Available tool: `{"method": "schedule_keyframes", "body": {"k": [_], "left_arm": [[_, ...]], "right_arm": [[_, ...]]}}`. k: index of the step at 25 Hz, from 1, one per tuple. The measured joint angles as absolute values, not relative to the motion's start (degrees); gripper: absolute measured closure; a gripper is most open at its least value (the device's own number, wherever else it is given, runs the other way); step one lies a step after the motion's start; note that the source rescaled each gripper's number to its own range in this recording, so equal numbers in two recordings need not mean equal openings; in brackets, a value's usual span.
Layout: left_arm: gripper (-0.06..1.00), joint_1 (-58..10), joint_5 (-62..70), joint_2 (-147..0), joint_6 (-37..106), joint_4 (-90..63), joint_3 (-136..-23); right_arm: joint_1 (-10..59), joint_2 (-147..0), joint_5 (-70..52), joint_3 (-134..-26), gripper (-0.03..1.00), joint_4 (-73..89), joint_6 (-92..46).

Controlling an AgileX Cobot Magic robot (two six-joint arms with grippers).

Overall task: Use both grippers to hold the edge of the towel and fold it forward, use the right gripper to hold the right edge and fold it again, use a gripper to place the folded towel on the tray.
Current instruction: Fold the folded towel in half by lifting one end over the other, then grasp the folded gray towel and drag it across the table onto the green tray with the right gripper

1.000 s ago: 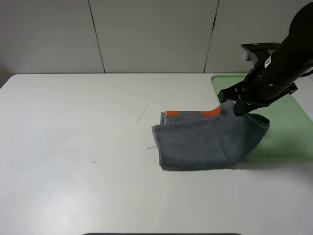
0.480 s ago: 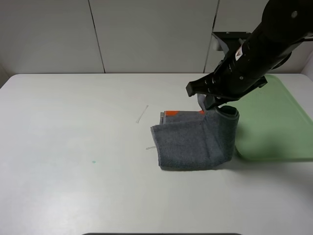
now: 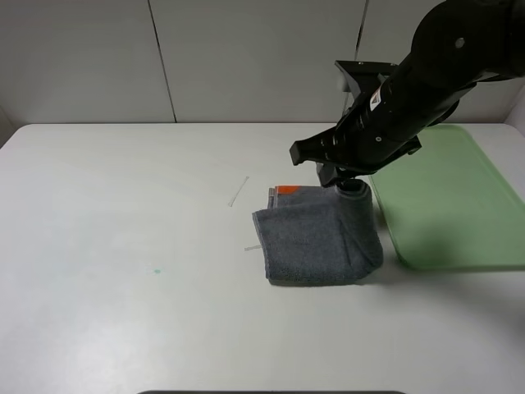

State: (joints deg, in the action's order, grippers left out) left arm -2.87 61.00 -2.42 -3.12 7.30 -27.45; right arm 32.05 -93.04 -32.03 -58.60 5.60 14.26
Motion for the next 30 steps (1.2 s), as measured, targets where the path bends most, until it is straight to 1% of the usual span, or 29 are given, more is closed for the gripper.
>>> {"method": "schedule_keyframes", "body": {"k": [5,7,8,12,13,15,16,20,30], "left_arm": [[0.03,-2.87,61.0,-2.42,-3.12,7.3,-27.45],[0.03,-2.87,61.0,-2.42,-3.12,7.3,-27.45],[0.03,-2.87,61.0,-2.42,-3.12,7.3,-27.45],[0.03,-2.87,61.0,-2.42,-3.12,7.3,-27.45],[0.03,-2.87,61.0,-2.42,-3.12,7.3,-27.45],[0.03,-2.87,61.0,-2.42,-3.12,7.3,-27.45],[0.03,-2.87,61.0,-2.42,-3.12,7.3,-27.45],[0.03,-2.87,61.0,-2.42,-3.12,7.3,-27.45],[0.03,-2.87,61.0,-2.42,-3.12,7.3,-27.45]], "right_arm": [[32.72,-93.15,-30.67,-58.6,0.94,5.91,14.26],[32.72,-93.15,-30.68,-58.6,0.87,5.98,14.26],[32.72,-93.15,-30.61,-58.6,0.79,6.22,14.26],[32.95,-93.15,-29.73,-58.6,0.32,7.81,14.26],[33.09,-93.15,-29.22,-58.6,0.23,8.4,14.26],[33.22,-93.15,-28.84,-58.6,0.12,8.92,14.26],[33.22,-93.15,-28.84,-58.6,0.09,9.06,14.26],[33.22,-93.15,-28.8,-58.6,0.06,9.12,14.26],[32.5,-91.4,-28.93,-58.6,0.06,6.2,14.26]]}}
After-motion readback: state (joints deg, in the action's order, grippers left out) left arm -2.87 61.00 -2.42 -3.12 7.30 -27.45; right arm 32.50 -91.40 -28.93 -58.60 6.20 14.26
